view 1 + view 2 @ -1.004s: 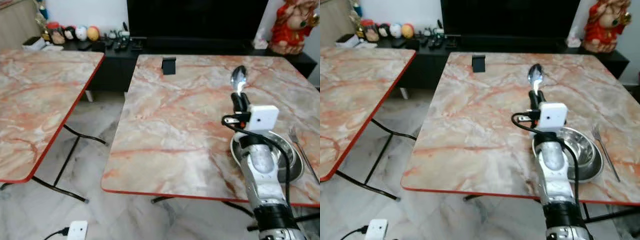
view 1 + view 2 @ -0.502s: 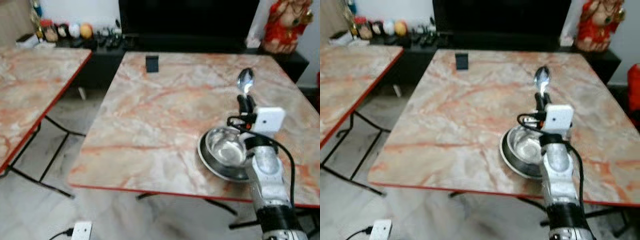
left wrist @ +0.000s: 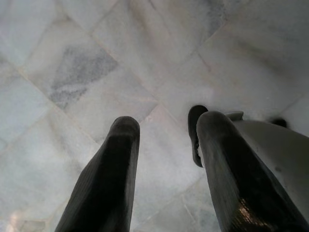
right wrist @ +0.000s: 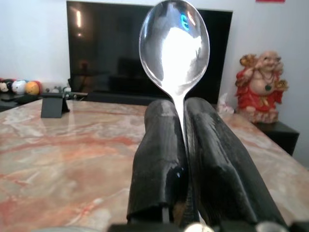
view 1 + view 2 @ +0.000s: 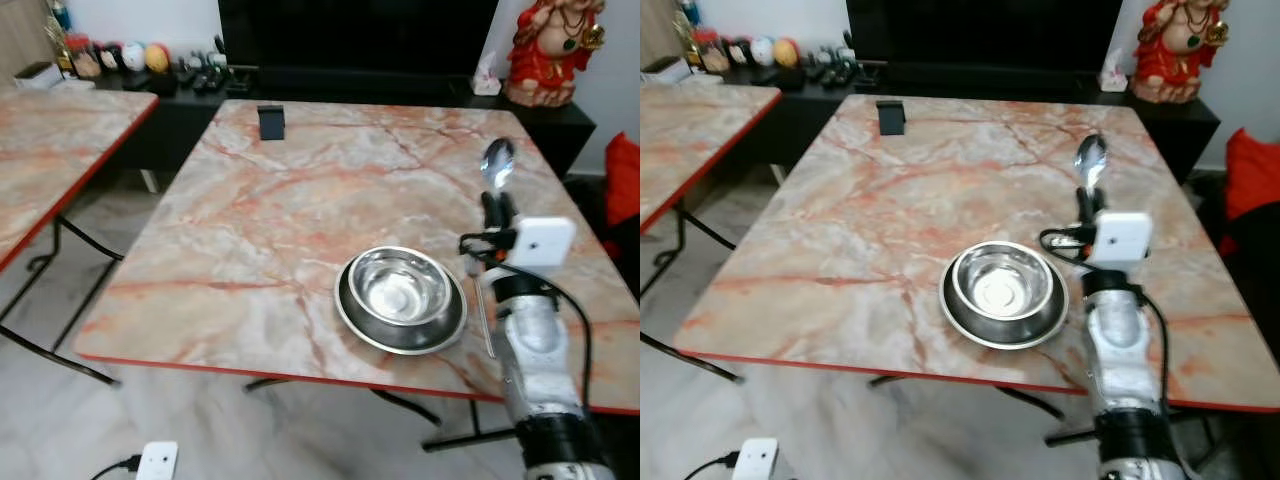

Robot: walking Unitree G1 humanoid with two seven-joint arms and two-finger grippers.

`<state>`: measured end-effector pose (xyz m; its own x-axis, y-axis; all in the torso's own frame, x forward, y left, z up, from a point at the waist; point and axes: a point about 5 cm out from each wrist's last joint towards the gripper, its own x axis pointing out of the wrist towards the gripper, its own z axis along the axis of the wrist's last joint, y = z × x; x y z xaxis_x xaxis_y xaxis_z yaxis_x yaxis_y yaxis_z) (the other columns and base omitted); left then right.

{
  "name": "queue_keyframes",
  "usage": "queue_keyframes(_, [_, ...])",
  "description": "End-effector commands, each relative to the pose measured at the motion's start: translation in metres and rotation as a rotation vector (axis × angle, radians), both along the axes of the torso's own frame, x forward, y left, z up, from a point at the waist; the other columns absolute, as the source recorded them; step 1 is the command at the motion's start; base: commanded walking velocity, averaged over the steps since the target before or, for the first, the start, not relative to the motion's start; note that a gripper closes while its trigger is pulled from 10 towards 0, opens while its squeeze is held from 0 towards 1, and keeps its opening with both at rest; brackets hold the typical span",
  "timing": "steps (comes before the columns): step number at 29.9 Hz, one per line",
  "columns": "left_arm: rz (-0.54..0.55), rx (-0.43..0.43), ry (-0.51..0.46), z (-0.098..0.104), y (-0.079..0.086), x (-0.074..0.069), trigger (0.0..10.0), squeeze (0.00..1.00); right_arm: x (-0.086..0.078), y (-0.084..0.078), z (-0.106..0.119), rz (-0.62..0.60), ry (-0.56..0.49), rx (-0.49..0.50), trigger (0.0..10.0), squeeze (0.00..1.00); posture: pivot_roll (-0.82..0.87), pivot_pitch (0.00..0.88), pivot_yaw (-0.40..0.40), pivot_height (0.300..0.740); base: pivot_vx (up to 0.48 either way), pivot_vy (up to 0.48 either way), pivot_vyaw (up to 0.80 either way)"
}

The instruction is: Setting the table

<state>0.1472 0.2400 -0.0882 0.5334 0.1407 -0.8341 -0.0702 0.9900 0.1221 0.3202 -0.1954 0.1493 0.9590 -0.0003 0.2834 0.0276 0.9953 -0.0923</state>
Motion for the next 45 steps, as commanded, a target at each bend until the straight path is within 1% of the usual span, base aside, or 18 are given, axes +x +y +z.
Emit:
queue_keyframes(1, [0.001, -0.005, -0.002, 0.0, -0.002, 0.001, 10.0, 0.0, 0.0, -0.006, 0.005, -0.018, -0.016, -0.004, 10.0, 0.0, -0.06, 0.0, -0.012, 0.74, 0.0, -0.3, 0.0])
queue_keyframes(4, [0.015, -0.002, -0.003, 0.0, -0.001, 0.0, 10.0, 0.0, 0.0, -0.008, 0.003, -0.025, -0.009, -0.004, 10.0, 0.0, -0.06, 0.0, -0.011, 0.74, 0.0, -0.167, 0.0])
queue_keyframes(10, [0.008, 0.0, -0.002, 0.0, 0.0, 0.001, 10.0, 0.0, 0.0, -0.012, 0.0, -0.05, 0.011, -0.005, 10.0, 0.0, -0.07, 0.0, -0.005, 0.74, 0.0, 0.0, 0.0])
queue_keyframes(17, [0.003, 0.0, -0.001, 0.001, 0.001, 0.002, 10.0, 0.0, 0.005, -0.009, -0.004, -0.055, 0.054, -0.006, 10.0, 0.0, -0.07, 0.0, 0.011, 0.74, 0.0, 0.0, 0.0])
queue_keyframes(19, [-0.002, 0.0, 0.0, 0.001, 0.002, 0.002, 10.0, 0.0, 0.009, -0.009, -0.01, -0.082, 0.129, -0.01, 10.0, 0.0, -0.08, 0.0, 0.015, 0.74, 0.0, 0.0, 0.0])
queue_keyframes(21, [-0.006, 0.001, 0.0, 0.002, 0.002, 0.003, 10.0, 0.0, 0.015, -0.006, -0.016, -0.095, 0.208, 0.068, 10.0, 0.0, -0.08, 0.0, 0.021, 0.74, 0.0, 0.0, 0.0])
queue_keyframes(22, [-0.007, 0.001, 0.0, 0.002, 0.002, 0.003, 10.0, 0.0, 0.018, -0.006, -0.022, -0.116, 0.273, 0.066, 10.0, 0.0, -0.08, 0.0, 0.021, 0.74, 0.0, 0.0, 0.0])
queue_keyframes(24, [-0.008, 0.001, -0.002, 0.002, 0.002, 0.004, 10.0, 0.0, 0.021, -0.004, -0.026, -0.117, 0.325, 0.074, 10.0, 0.0, -0.07, 0.0, 0.016, 0.74, 0.0, 0.0, 0.0])
queue_keyframes(25, [-0.004, 0.001, -0.005, 0.002, 0.002, 0.005, 10.0, 0.0, 0.022, -0.002, -0.03, -0.116, 0.363, 0.093, 10.0, 0.0, -0.07, 0.0, 0.014, 0.74, 0.0, 0.0, 0.0])
queue_keyframes(27, [-0.004, 0.001, -0.007, 0.002, 0.002, 0.005, 10.0, 0.0, 0.024, 0.002, -0.034, -0.106, 0.402, 0.12, 10.0, 0.0, -0.07, 0.0, 0.014, 0.74, 0.0, 0.0, 0.0])
queue_keyframes(31, [-0.005, 0.0, -0.007, 0.003, 0.002, 0.006, 10.0, 0.0, 0.024, 0.003, -0.04, -0.112, 0.46, 0.128, 10.0, 0.0, -0.07, 0.0, 0.016, 0.74, 0.0, 0.0, 0.0])
queue_keyframes(32, [-0.007, -0.001, -0.007, 0.003, 0.002, 0.006, 10.0, 0.0, 0.023, 0.003, -0.046, -0.121, 0.511, 0.135, 10.0, 0.0, -0.08, 0.0, 0.017, 0.74, 0.0, 0.0, 0.0])
queue_keyframes(34, [-0.009, -0.002, -0.007, 0.003, 0.001, 0.006, 10.0, 0.0, 0.022, 0.001, -0.053, -0.137, 0.554, 0.141, 10.0, 0.0, -0.08, 0.0, 0.016, 0.74, 0.0, 0.0, 0.0])
queue_keyframes(37, [-0.011, -0.003, -0.007, 0.003, 0.001, 0.007, 10.0, 0.0, 0.02, -0.001, -0.057, -0.156, 0.592, 0.143, 10.0, 0.0, -0.07, 0.0, 0.013, 0.74, 0.0, 0.0, 0.0])
queue_keyframes(45, [-0.018, 0.001, -0.006, 0.003, 0.001, 0.007, 10.0, 0.0, 0.016, -0.008, -0.062, -0.183, 0.631, 0.147, 10.0, 0.0, -0.08, 0.0, 0.018, 0.74, 0.0, 0.0, 0.0])
